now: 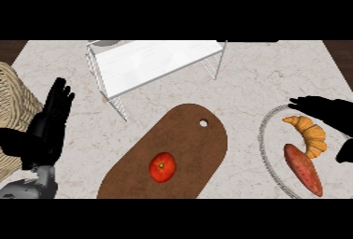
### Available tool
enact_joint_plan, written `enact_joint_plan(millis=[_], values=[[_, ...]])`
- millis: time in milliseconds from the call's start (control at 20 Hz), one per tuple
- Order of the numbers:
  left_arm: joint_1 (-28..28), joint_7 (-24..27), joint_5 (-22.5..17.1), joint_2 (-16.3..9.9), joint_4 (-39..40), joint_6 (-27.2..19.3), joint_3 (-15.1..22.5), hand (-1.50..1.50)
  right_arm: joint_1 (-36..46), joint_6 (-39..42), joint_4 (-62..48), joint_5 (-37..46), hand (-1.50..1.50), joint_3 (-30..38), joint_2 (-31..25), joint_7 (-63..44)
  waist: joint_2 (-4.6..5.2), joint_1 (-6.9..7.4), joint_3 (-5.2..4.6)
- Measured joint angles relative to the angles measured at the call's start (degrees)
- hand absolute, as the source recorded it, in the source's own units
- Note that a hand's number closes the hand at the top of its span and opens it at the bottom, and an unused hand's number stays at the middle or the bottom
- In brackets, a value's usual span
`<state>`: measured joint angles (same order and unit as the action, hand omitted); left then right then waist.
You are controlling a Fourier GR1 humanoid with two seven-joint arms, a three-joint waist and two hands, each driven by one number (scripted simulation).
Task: Pick the croissant from the placemat and place it in the tiered shelf
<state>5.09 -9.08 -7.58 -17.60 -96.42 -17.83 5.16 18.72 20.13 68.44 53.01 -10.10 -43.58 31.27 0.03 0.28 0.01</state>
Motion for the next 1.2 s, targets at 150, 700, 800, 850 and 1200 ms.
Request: enact_joint_plan(millis=[150,700,800,850,1200], values=[[0.1,-1.7,1.1,0.7,-1.6,0.2,-0.3,0.0,0.7,-0.8,-2.2,1.8,-1.5,1.0,1.7,1.3,-0.01,-0.02,0.0],[-0.3,-0.4,3.6,3.9,-0.3,2.9,-2.6,0.0,3.7,-5.0,-11.5,7.5,-1.5,3.7,7.3,7.0,0.02,0.03,0.01],[-0.6,-0.7,4.2,4.3,-0.8,3.2,-2.8,0.0,3.5,-6.3,-13.0,8.6,-1.5,4.3,7.7,8.0,0.0,0.01,-0.01],[-0.3,-0.5,4.6,4.7,-0.4,3.3,-2.8,0.0,3.6,-5.8,-12.9,9.1,-1.5,4.3,8.1,7.8,0.0,-0.03,0.0],[-0.6,1.2,3.8,4.5,1.2,6.2,-5.6,0.0,4.0,-9.4,-16.2,14.2,1.5,3.3,9.5,8.9,-0.26,0.06,-0.46]])
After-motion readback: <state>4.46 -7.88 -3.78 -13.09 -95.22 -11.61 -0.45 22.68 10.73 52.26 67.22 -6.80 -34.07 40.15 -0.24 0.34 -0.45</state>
